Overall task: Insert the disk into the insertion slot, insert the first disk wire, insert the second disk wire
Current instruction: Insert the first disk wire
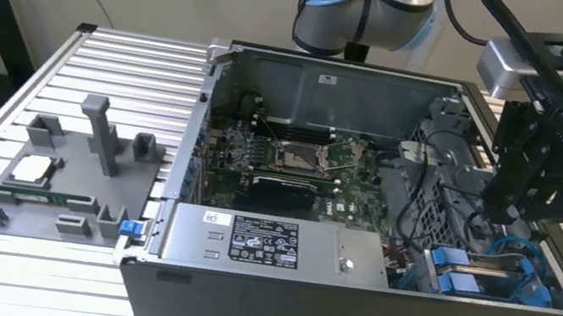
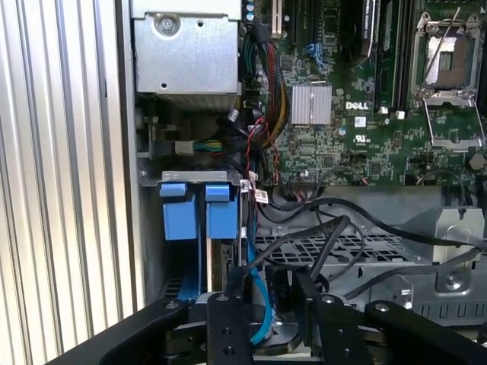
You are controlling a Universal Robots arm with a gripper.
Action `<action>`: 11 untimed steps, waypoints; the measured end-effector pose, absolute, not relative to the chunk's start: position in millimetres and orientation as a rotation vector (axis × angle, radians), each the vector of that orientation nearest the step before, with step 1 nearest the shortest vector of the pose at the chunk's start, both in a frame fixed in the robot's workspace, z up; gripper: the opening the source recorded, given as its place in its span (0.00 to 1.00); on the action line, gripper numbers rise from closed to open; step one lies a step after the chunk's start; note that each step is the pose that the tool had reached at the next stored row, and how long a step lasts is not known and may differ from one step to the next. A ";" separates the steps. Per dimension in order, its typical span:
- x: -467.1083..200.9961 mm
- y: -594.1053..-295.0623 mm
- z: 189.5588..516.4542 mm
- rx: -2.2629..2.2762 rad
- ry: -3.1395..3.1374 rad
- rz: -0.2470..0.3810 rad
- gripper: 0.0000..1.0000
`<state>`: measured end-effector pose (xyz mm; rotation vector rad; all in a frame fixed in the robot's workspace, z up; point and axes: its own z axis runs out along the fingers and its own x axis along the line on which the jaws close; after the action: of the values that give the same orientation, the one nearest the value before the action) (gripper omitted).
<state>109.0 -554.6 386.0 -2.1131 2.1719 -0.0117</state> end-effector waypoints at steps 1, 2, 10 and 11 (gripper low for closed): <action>108.9 -554.6 385.6 -2.112 2.171 -0.013 1.00; 108.9 -554.6 385.4 -2.112 2.171 -0.014 1.00; 108.9 -554.6 382.6 -2.105 2.163 -0.024 1.00; 108.9 -554.6 382.4 -2.104 2.162 -0.025 1.00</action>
<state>108.9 -554.6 382.4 -2.1041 2.1618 -0.0253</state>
